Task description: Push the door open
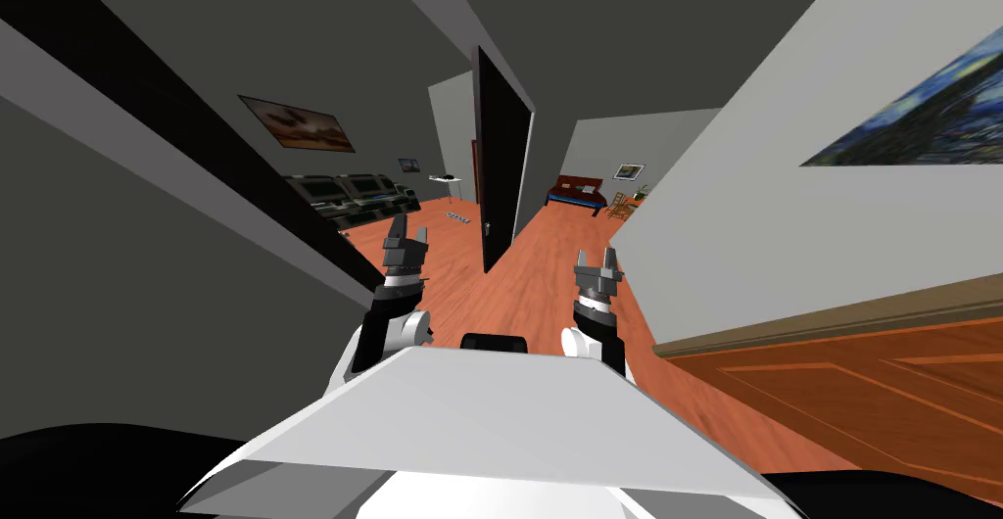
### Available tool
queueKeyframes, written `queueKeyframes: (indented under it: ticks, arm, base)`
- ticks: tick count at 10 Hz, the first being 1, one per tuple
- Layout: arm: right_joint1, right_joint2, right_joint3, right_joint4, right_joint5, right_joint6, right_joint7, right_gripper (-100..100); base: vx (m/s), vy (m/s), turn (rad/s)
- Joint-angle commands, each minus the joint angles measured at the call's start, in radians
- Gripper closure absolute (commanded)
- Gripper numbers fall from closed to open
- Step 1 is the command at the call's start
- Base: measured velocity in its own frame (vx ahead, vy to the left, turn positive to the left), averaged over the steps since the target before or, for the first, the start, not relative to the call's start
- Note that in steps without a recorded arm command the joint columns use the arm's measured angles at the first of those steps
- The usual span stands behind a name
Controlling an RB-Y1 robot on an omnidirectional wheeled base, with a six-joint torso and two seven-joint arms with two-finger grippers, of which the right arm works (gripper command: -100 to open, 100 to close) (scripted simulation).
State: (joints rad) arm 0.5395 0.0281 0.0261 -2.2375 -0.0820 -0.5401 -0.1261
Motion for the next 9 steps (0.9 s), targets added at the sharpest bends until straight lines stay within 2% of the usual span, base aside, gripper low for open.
queueKeyframes:
  ticks: [1, 7, 9]
  arm:
    - [-0.012, -0.012, 0.009, 0.03, 0.002, -0.004, 0.001, -100]
    - [-0.051, -0.044, 0.038, 0.132, 0.009, -0.019, 0.005, -100]
    - [-0.069, -0.056, 0.052, 0.18, 0.012, -0.027, 0.007, -100]
  base:
    - [0.104, -0.021, 0.096]
    - [0.128, -0.029, 0.086]
    - [0.125, -0.042, 0.117]
